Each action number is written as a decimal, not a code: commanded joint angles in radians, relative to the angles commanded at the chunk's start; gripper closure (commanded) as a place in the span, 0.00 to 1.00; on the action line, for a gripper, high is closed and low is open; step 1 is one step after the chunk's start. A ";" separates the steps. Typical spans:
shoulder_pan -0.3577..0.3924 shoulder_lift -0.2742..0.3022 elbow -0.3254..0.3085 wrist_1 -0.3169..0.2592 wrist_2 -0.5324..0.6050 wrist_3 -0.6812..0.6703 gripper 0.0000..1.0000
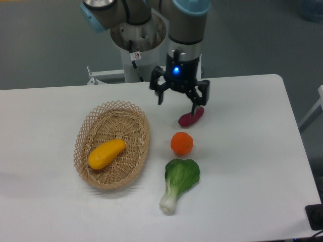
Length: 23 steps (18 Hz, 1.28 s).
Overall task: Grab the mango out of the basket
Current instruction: 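Move the open gripper over the wicker basket above the yellow mango, then lower the gripper into the basket and close it on the yellow mango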
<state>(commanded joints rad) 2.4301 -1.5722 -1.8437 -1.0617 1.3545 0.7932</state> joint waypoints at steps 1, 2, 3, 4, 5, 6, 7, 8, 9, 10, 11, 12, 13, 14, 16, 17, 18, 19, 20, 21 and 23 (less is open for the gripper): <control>-0.017 -0.014 -0.011 0.011 0.000 -0.015 0.00; -0.037 -0.029 -0.017 0.022 0.000 -0.043 0.00; -0.064 -0.046 -0.028 0.025 0.002 -0.070 0.00; -0.084 -0.060 -0.037 0.043 0.006 -0.080 0.00; -0.100 -0.075 -0.048 0.066 0.014 -0.080 0.00; -0.114 -0.090 -0.061 0.095 0.021 -0.081 0.00; -0.132 -0.107 -0.069 0.121 0.037 -0.084 0.00; -0.152 -0.121 -0.074 0.138 0.049 -0.092 0.00; -0.166 -0.135 -0.077 0.147 0.061 -0.107 0.00; -0.175 -0.150 -0.077 0.150 0.069 -0.127 0.00; -0.190 -0.167 -0.078 0.150 0.078 -0.134 0.00; -0.201 -0.184 -0.077 0.150 0.089 -0.134 0.00; -0.213 -0.196 -0.077 0.152 0.104 -0.134 0.00; -0.230 -0.209 -0.075 0.163 0.116 -0.135 0.00; -0.253 -0.239 -0.077 0.209 0.124 -0.134 0.00; -0.256 -0.250 -0.080 0.221 0.138 -0.134 0.00; -0.267 -0.252 -0.084 0.224 0.150 -0.132 0.00; -0.281 -0.253 -0.084 0.224 0.153 -0.131 0.00; -0.289 -0.261 -0.084 0.227 0.153 -0.129 0.00; -0.290 -0.273 -0.084 0.238 0.155 -0.129 0.00; -0.302 -0.287 -0.086 0.265 0.155 -0.129 0.00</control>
<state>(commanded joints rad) 2.1277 -1.8591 -1.9297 -0.7963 1.5094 0.6642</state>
